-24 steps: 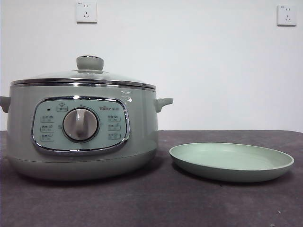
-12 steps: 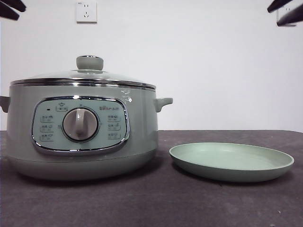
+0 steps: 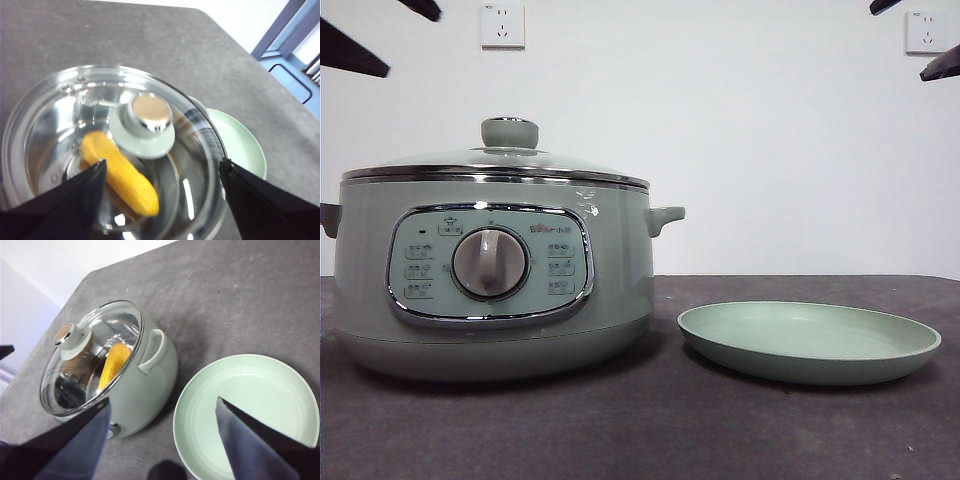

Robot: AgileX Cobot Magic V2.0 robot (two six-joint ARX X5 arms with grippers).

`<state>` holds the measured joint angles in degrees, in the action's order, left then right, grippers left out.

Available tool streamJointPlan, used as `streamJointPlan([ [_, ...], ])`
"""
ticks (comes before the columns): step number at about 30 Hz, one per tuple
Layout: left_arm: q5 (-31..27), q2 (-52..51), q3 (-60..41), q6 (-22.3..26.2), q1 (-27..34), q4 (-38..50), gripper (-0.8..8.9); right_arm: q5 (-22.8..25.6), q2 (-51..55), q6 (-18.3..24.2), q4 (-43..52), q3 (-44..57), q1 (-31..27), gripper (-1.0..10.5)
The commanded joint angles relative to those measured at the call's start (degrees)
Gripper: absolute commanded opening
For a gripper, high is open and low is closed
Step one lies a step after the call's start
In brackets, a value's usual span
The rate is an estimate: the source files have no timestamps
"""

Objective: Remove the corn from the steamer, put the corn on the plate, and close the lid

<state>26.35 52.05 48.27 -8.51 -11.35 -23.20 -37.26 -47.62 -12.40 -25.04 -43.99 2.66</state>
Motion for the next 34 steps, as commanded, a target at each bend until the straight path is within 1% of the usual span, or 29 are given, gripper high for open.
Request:
streamJointPlan([
  [1,-3.5,3.5,2.8,2.6,-2.4,0.9,3.79,0.2,0.0,0.5,0.3,-0.1,0.2,3.5],
  [5,-8.7,9.4,7.6,5.1,-5.9,0.9,3.78,0.2,0.0,0.5,0.3,-0.1,0.2,3.5],
  [9,-11.0,15.3,11.4,7.2,-8.2,1.1,3.77,0.2,0.0,0.5,0.3,-0.1,0.2,3.5],
  [11,-12.1,18.1,12.7,7.4,-9.3,1.4,3.78,0.3,0.0,0.5,0.2,-0.1,0.2,3.5],
  [14,-14.3,21.2,13.2,8.4,-10.9,2.6,3.77,0.3,0.0,0.5,-0.2,-0.1,0.2,3.5],
  [17,-17.0,23.5,13.2,8.8,-12.1,2.9,3.77,0.3,0.0,0.5,-0.8,-0.1,0.2,3.5],
  [21,-17.7,24.9,13.2,9.8,-13.1,2.7,3.75,0.3,0.0,0.5,-1.0,-0.1,0.2,3.5],
  [24,-20.3,25.2,13.2,10.3,-13.8,2.5,3.73,0.3,0.0,0.5,-1.0,-0.1,0.2,3.5],
  [26,-20.5,25.3,13.2,10.3,-14.1,2.3,3.71,0.3,-0.1,0.5,-1.0,-0.1,0.2,3.5],
  [27,-20.5,25.3,13.2,10.3,-14.1,2.1,3.64,0.3,-0.1,0.5,-1.0,-0.1,0.2,3.5],
  [29,-20.5,25.4,13.2,10.3,-14.1,1.5,2.77,0.3,-0.1,0.5,-1.0,-0.1,0.2,3.5],
  [31,-20.3,25.6,13.2,10.3,-14.1,1.1,2.13,0.3,-0.1,0.5,-1.0,-0.1,0.2,3.5],
  [34,-20.4,26.1,13.2,10.3,-14.1,0.7,2.09,0.3,-0.1,0.5,-1.0,-0.1,0.2,3.5],
])
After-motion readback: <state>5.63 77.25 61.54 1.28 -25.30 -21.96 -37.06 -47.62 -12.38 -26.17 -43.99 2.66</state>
